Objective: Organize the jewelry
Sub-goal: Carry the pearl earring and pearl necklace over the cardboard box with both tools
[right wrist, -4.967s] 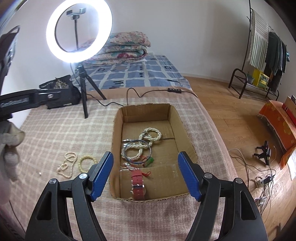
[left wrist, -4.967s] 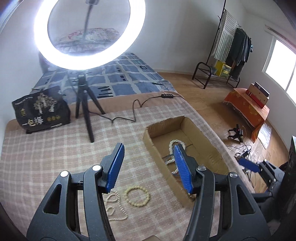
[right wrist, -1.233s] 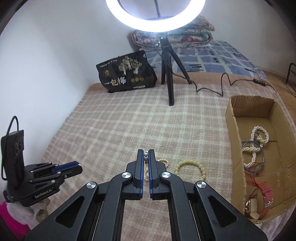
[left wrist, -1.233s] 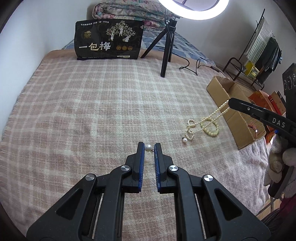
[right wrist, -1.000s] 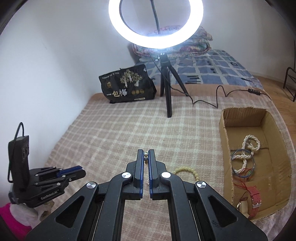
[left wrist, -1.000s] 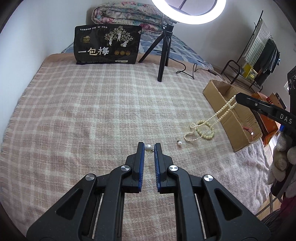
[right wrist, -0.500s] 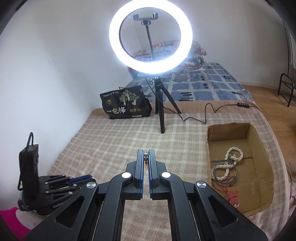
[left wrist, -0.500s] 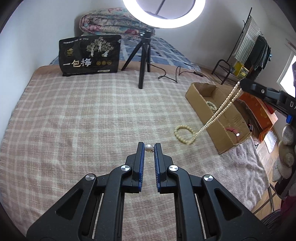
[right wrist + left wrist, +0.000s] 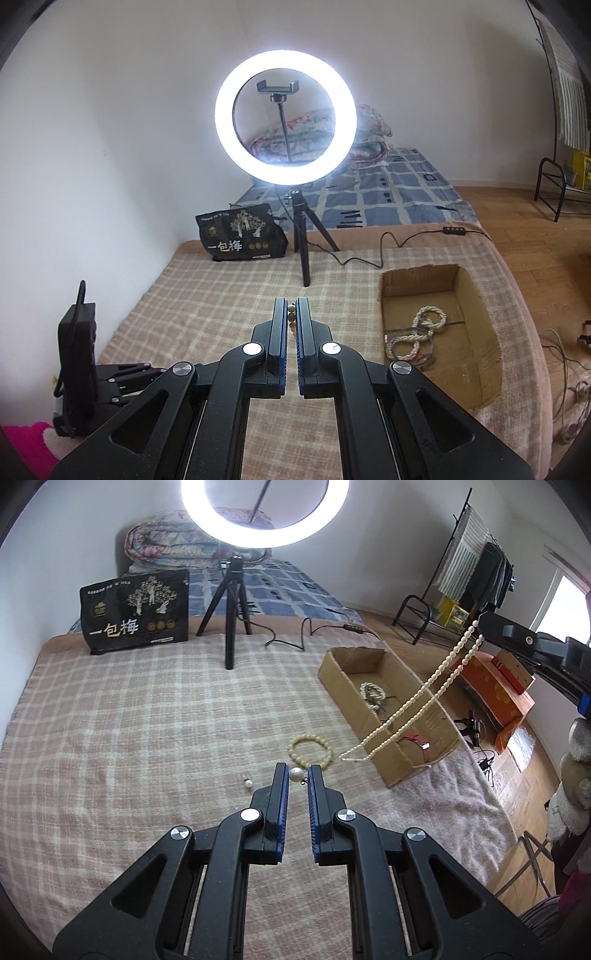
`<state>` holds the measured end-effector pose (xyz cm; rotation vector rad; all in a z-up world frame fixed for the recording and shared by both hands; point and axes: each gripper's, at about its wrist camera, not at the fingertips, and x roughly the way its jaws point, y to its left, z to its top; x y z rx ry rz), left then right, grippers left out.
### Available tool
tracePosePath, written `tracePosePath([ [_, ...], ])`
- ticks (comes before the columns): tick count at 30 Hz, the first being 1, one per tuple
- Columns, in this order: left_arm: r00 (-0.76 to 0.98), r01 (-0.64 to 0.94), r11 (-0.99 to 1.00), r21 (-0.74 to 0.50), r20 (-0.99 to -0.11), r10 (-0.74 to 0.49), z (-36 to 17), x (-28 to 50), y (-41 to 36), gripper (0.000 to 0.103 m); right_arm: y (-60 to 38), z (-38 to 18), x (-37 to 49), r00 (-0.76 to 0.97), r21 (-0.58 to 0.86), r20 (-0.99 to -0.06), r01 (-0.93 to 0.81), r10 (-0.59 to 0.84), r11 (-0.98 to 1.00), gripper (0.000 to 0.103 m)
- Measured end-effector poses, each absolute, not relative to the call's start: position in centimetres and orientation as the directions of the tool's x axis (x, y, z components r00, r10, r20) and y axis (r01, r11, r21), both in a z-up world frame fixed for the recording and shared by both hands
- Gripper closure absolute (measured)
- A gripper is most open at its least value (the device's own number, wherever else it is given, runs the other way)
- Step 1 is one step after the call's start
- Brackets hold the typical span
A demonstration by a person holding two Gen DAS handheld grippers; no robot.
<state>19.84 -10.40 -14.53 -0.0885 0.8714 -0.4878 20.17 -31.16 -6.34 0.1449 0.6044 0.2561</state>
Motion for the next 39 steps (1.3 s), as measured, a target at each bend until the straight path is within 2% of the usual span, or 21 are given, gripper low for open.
tracePosePath([
  [19, 0.519, 0.48, 0.843, -0.241, -0.697, -0.495, -12.2, 22.2, -19.1, 0.094, -41.8, -5.2, 18.5, 0.866, 0.215, -0.493, 0.035, 0.078, 0.976, 0.1],
  [27, 0.519, 0.505, 0.832, -0.231, -0.689, -0.506, -11.8, 25.5, -22.9, 0.094, -44.2, -7.5, 19.5, 0.846, 0.229, -0.53, 0.072, 0.062, 0.971, 0.1],
  [39, 0.485, 0.522, 0.824, -0.218, -0.719, -0.497, -14.1, 31.4, -28.2, 0.094, -45.0, -11.5, 21.7, 0.792, 0.236, -0.605, 0.082, 0.08, 0.968, 0.1],
])
